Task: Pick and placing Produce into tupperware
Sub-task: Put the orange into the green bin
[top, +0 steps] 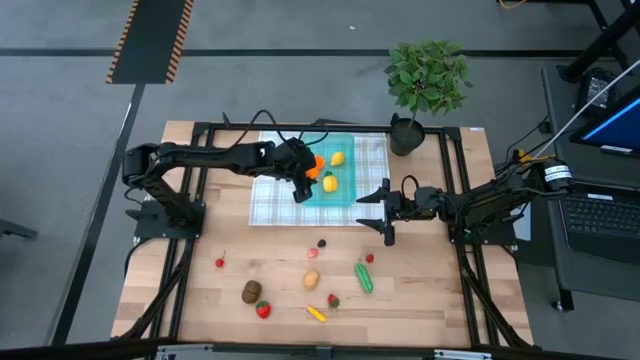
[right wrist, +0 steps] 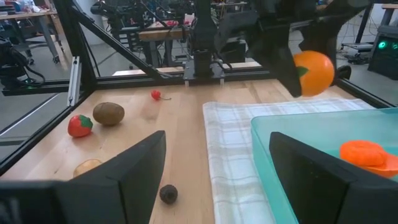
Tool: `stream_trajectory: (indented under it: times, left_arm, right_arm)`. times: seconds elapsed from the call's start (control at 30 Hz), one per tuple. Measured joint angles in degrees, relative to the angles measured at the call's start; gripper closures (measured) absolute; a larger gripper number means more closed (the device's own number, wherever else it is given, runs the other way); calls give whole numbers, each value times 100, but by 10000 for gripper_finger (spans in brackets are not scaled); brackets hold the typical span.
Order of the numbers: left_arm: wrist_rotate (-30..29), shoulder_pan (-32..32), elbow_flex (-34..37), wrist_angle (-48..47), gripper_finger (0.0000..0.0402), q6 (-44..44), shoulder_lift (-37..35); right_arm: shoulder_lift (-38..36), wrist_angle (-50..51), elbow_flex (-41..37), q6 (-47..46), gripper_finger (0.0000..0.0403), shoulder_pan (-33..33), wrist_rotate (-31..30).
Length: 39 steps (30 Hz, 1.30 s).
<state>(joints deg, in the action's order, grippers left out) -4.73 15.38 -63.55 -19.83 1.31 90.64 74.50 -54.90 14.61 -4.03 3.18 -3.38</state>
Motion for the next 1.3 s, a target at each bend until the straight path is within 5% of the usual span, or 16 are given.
stream_trajectory:
  times: [0.57,1.3]
  left_arm:
    - [647,111,-4,377,196,-1,1018]
    - [507,111,-2,408,156,-42,1112]
  right_arm:
    - [2,128,2,-20,115,1,0]
    - [2,213,2,-46,115,2,0]
